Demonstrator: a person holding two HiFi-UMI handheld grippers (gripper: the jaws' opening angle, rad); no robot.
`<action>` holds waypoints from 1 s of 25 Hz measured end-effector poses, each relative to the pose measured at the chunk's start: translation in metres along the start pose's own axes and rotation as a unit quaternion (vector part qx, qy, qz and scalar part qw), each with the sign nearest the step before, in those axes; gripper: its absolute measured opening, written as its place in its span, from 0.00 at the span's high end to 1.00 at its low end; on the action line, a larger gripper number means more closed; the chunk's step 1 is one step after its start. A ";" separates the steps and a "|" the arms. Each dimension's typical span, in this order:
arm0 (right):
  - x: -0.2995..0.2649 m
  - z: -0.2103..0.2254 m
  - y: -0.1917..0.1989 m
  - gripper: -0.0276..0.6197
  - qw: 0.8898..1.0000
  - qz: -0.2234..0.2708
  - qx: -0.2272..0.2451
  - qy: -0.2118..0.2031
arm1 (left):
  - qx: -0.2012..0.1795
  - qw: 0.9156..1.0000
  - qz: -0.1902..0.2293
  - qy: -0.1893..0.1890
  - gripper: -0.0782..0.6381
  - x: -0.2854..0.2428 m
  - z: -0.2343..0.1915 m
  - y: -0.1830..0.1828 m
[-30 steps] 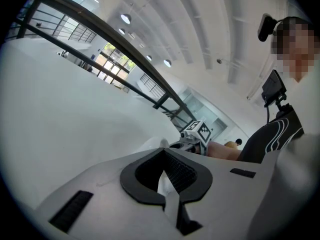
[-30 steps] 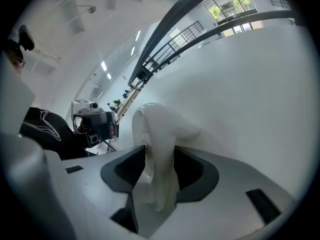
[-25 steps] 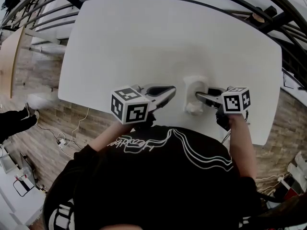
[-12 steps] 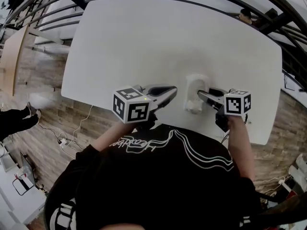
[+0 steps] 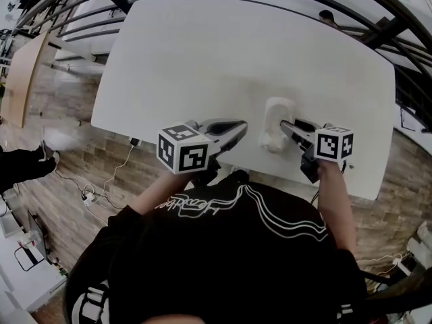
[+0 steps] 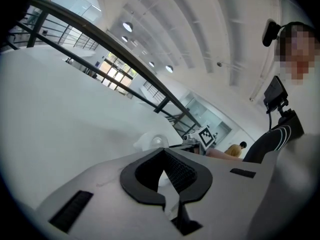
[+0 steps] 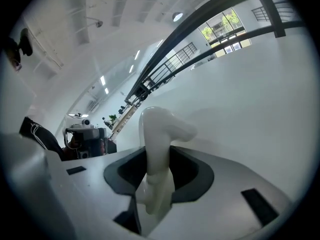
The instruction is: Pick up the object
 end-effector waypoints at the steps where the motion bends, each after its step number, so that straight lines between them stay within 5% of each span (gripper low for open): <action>1: 0.003 -0.003 0.001 0.76 1.000 0.007 -0.001 0.002 | -0.001 1.000 0.004 -0.001 0.88 0.003 0.005 0.002; 11: 0.050 -0.045 0.015 0.76 0.994 0.101 0.004 -0.028 | -0.020 0.999 0.039 -0.007 0.88 0.031 0.055 0.019; 25: 0.161 -0.135 0.058 0.76 0.975 0.203 0.038 -0.085 | -0.047 0.994 0.093 0.033 0.88 0.055 0.177 0.053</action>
Point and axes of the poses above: the fingertips, and each gripper's own axes: x backward along the fingers, z to its right, y out of its underside, the point moved 9 cm from there along x, backward along the fingers
